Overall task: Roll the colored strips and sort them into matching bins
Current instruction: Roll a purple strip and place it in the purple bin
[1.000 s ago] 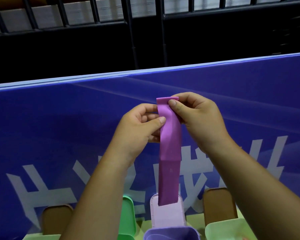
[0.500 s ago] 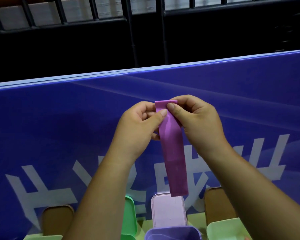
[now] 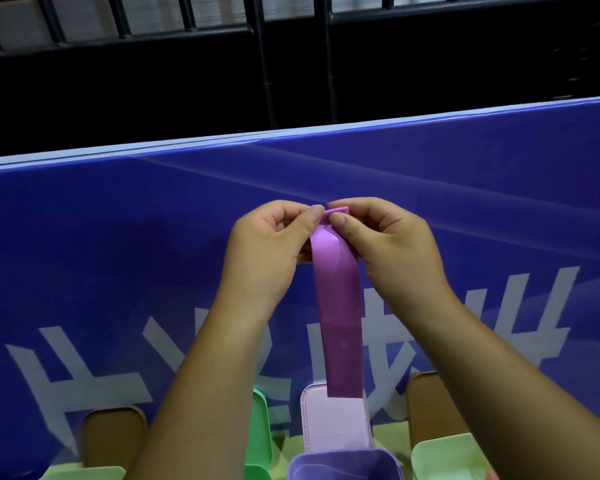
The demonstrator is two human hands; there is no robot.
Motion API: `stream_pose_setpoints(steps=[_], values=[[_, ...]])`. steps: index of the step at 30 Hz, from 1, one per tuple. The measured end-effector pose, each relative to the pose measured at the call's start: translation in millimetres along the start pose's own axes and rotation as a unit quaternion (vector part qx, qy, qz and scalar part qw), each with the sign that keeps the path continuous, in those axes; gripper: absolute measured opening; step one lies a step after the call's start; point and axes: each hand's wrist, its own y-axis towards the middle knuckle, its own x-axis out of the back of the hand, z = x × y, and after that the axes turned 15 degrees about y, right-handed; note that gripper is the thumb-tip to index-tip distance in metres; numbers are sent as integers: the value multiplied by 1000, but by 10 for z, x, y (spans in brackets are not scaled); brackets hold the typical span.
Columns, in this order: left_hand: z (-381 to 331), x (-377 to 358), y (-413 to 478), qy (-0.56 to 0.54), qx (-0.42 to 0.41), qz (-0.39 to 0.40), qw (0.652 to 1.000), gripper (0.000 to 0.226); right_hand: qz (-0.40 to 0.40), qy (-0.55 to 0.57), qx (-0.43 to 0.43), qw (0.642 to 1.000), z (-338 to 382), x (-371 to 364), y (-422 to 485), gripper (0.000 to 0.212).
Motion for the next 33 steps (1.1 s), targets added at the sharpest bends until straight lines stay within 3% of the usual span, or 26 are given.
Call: stream_pose_setpoints(steps=[33], values=[[80,150,-34,-75,30,65,995,8,27,-2,-56,998,62,-29,-60,15]])
